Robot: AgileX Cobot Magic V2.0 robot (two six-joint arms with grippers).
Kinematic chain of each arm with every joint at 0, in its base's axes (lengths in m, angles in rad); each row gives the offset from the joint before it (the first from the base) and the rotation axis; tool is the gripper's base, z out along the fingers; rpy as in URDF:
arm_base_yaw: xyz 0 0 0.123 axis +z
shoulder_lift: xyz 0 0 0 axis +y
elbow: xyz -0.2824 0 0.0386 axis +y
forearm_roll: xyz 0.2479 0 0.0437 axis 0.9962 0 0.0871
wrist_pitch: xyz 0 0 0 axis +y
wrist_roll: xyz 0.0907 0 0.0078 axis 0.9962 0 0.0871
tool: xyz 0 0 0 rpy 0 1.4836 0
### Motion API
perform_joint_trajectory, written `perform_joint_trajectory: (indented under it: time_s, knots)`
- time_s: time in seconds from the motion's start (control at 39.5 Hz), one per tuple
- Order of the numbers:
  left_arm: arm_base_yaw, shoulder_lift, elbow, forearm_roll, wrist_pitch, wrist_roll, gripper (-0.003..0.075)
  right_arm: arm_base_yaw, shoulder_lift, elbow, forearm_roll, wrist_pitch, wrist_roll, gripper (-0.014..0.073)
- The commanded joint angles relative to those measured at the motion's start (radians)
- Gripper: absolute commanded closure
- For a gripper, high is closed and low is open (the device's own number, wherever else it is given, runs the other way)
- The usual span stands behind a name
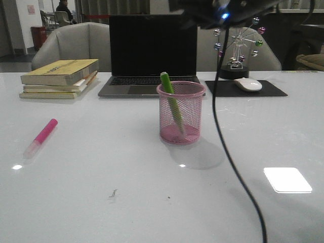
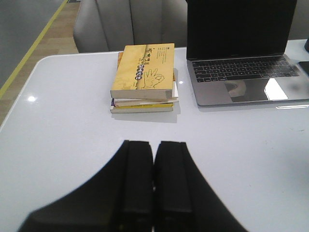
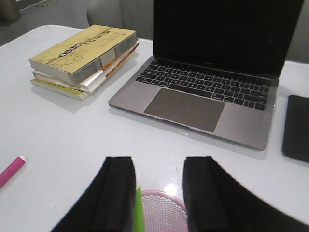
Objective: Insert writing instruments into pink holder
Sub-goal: 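Release the green marker into the holder and withdraw the right gripper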
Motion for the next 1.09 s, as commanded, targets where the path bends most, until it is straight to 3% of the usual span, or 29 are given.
perform_joint_trajectory:
  time_s: [0.0, 0.4, 0.68, 1.06]
  knots:
    - [-0.007, -0.007, -0.034, -0.01, -0.075, -0.009, 0.0629, -0.035, -0.156, -0.036, -0.013, 0.042, -0.025, 0.0218]
    - [-0.007, -0.007, -0.034, -0.01, -0.075, -0.009, 0.0629, -0.229, -0.537, 0.009, -0.112, 0.375, -0.027, 0.0219]
    - [-0.007, -0.007, -0.034, -0.01, -0.075, -0.009, 0.0629, -0.368, -0.777, 0.131, -0.134, 0.502, -0.026, 0.0219]
    - [-0.007, -0.007, -0.034, -0.01, -0.075, -0.009, 0.0629, -0.463, -0.929, 0.221, -0.134, 0.705, -0.026, 0.0219]
